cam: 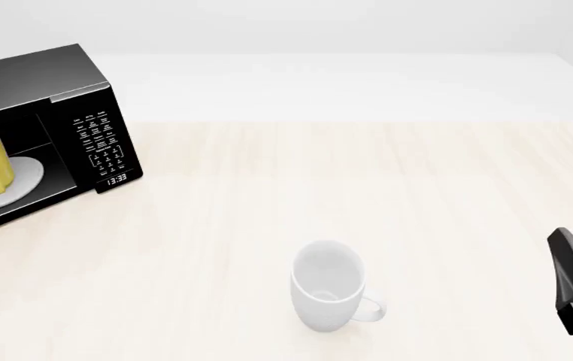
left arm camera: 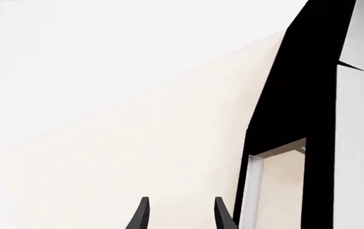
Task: Put the yellow and white mug in the microwave and close it.
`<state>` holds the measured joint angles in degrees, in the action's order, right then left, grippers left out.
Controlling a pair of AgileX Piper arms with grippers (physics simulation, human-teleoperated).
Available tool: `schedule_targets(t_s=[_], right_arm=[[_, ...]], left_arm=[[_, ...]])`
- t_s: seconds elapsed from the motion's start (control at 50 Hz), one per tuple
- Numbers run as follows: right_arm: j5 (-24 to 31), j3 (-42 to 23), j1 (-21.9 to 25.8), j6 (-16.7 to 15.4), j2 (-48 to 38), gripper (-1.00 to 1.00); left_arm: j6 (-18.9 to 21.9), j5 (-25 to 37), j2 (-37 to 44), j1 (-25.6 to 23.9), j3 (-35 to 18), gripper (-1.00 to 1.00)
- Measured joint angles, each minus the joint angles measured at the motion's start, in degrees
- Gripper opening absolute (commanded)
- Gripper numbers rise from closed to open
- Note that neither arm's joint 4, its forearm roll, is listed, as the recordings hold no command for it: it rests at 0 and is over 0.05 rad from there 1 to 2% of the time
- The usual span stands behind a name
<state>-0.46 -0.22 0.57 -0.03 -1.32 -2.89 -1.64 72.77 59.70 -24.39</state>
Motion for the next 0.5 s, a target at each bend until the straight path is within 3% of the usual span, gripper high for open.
schedule_targets(t_s=[0.5], right_arm=[[0.00, 0.00, 0.00, 0.00, -0.01, 1.00]], left_arm=[[-1.56, -1.89, 1.57, -6.10, 0.68, 1.00]])
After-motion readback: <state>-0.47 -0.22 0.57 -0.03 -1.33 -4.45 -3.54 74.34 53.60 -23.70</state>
